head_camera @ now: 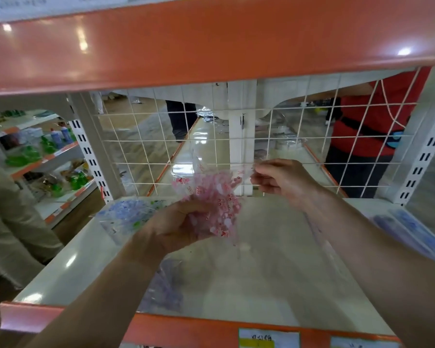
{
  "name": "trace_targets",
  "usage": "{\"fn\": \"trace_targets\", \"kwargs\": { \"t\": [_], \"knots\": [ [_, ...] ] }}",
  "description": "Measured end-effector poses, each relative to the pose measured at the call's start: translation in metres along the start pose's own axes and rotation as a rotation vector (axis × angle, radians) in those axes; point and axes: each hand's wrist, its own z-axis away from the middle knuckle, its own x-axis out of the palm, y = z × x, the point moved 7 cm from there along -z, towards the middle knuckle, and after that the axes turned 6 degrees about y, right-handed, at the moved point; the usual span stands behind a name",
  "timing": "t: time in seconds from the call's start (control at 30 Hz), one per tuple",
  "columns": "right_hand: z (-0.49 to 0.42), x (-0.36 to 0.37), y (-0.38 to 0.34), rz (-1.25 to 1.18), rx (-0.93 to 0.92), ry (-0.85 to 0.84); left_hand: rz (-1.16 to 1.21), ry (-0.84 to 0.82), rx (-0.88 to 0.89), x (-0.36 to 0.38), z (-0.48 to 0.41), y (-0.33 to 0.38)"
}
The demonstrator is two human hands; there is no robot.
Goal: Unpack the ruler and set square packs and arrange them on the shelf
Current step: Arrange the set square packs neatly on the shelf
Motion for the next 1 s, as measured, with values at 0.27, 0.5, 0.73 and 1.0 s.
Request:
{"fn": "trace_targets", "kwargs": {
  "t": [0.27, 0.5, 0.73, 1.0],
  "knots": [
    [0.007, -0.016, 0.004, 0.182, 0.047, -0.084, 0.006, 0.076, 0.024, -0.015, -0.001, 0.006],
    [0.002, -0.021, -0.001, 0.524, -0.078, -0.087, -0.053, 0.142, 0.031, -0.010, 0.007, 0.013],
    [-0.014, -0.046, 0.027, 0.623, 0.064, 0.021, 0.036, 0.366, 0.091, -0.047, 0.010, 0.031],
    [-0.047, -0.039, 0.069, 1.148, 0.044, 0.008, 0.040, 0.325, 0.080, -0.044, 0.005, 0.027]
  ]
}}
